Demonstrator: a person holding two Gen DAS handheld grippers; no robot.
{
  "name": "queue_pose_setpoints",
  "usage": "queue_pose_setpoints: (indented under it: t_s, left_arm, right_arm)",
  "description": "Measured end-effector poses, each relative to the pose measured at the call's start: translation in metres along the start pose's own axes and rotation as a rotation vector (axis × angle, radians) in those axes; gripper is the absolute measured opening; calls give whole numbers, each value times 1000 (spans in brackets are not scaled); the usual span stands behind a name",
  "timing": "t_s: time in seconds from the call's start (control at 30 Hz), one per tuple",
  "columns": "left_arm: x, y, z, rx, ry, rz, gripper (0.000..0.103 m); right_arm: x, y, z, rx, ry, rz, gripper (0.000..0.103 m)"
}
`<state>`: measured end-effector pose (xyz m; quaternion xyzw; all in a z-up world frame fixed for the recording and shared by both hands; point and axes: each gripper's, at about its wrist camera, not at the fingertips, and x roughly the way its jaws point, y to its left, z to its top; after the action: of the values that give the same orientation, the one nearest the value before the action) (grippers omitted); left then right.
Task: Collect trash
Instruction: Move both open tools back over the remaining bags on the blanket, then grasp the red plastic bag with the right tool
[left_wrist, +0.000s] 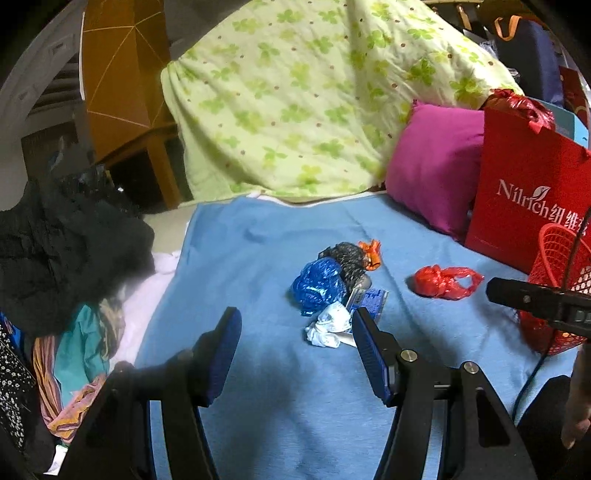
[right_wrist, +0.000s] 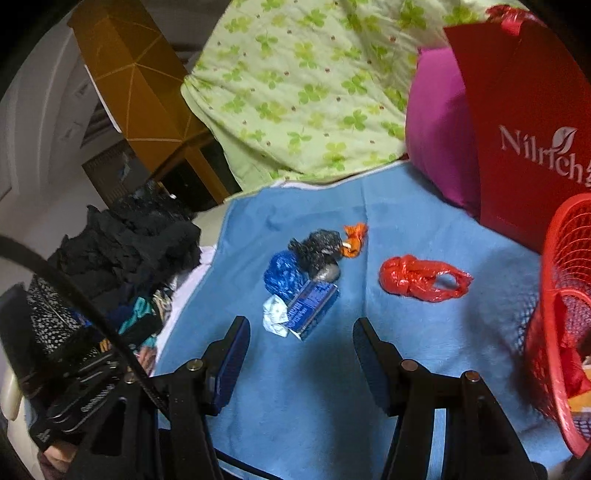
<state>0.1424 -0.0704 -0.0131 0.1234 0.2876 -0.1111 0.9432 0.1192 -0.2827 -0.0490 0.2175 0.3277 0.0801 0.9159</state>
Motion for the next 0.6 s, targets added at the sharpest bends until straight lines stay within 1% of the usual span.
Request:
queue_pose_setpoints:
  t_s: [0.17,0.3,0.4,0.47,0.6]
  left_arm:
    - [16,6,-2,-8,24,6,63]
    - [32,9,-4,-14,48,8,63]
    - [45,9,-6,-18,70,4,63]
    - [56,11,-10,-21,89,0,63]
    - [82,11,-21,-37,139,-20,63]
  right_arm:
    - [31,-12,2,3,40,-33,62]
    - [53,-26,6,1,52,-78,62]
    - [65,-39,11,3,50,-105,62]
    - [73,-51,14,4,39,-139,62]
    - [86,-79,16,42,28,-178,62]
